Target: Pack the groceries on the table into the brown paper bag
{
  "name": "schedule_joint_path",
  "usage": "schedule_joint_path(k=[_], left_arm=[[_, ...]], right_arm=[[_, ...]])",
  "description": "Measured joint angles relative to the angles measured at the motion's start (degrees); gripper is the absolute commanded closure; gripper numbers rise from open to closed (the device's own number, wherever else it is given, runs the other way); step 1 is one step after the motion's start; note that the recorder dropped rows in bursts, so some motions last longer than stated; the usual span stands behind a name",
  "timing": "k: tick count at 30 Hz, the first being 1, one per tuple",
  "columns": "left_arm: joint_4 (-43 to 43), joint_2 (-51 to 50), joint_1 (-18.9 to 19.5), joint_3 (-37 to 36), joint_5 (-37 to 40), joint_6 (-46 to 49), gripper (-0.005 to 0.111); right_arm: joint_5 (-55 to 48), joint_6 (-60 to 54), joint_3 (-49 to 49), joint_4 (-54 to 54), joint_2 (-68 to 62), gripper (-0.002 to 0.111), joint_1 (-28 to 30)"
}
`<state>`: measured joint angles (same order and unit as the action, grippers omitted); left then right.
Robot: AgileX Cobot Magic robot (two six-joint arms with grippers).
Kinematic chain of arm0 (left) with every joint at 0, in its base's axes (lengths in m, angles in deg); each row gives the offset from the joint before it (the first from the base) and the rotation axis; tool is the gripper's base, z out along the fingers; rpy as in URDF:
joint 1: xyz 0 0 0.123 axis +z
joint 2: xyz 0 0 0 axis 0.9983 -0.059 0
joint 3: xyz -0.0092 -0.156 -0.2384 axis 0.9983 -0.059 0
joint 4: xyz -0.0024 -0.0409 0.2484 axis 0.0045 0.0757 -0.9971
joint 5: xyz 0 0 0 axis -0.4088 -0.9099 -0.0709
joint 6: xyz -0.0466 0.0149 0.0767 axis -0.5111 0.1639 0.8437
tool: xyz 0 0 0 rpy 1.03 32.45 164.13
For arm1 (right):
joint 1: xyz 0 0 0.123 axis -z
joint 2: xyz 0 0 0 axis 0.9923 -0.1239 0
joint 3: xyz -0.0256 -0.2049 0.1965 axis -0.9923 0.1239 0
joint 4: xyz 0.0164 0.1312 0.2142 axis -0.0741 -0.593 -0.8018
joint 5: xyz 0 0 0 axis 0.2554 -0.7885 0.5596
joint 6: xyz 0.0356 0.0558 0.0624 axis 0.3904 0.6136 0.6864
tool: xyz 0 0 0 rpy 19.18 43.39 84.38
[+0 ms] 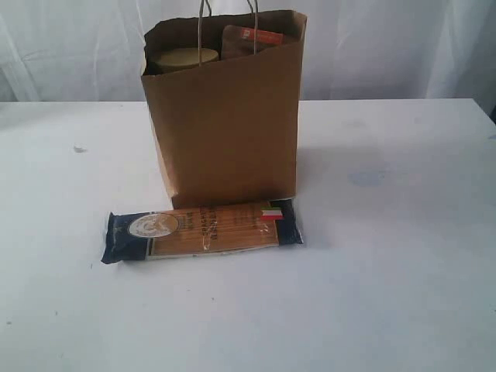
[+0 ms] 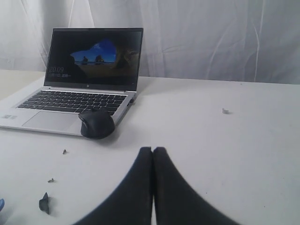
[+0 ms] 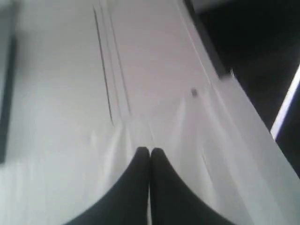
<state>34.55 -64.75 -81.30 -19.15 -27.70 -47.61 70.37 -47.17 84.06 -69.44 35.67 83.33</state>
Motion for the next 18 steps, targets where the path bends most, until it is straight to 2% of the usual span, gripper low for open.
schedule_joint_path(k=[2, 4, 7, 9, 10, 11, 12, 15, 16, 18], left_arm=[[0.00, 0.00, 0.00, 0.00, -0.11, 0.00, 0.107], [0.00, 0.00, 0.00, 0.00, -0.11, 0.00, 0.107], [0.00, 0.00, 0.00, 0.00, -0.11, 0.00, 0.107], [0.00, 0.00, 0.00, 0.00, -0.11, 0.00, 0.107], [0.00, 0.00, 0.00, 0.00, -0.11, 0.00, 0.107], [0.00, 0.00, 0.00, 0.00, -0.11, 0.00, 0.107], [0.00, 0.00, 0.00, 0.00, -0.11, 0.00, 0.107], [0.00, 0.00, 0.00, 0.00, -0.11, 0.00, 0.107], [0.00, 0.00, 0.00, 0.00, -0.11, 0.00, 0.107], [0.00, 0.00, 0.00, 0.00, -0.11, 0.00, 0.107]], right_arm=[[9.98, -1.14, -0.78, -1.04, 0.12, 0.108, 0.00], [14.63, -2.63, -3.08, -1.41, 0.14, 0.108, 0.00], [11.77, -3.63, -9.75, -0.38, 0.14, 0.108, 0.00], [-1.61, -6.26, -17.35, 5.28, 0.14, 0.108, 0.00], [-14.03, -8.72, -21.79, 10.80, -0.02, 0.108, 0.00], [-19.66, -9.82, -23.89, 13.81, -0.64, 0.108, 0.00], [-29.99, -11.19, -26.88, 18.17, -2.97, 0.108, 0.00], [-46.09, -13.61, -28.50, 20.82, -10.48, 0.108, 0.00], [-54.83, -13.76, -28.58, 20.39, -15.66, 0.108, 0.00], [-66.02, -13.42, -28.58, 14.66, -24.00, 0.108, 0.00]])
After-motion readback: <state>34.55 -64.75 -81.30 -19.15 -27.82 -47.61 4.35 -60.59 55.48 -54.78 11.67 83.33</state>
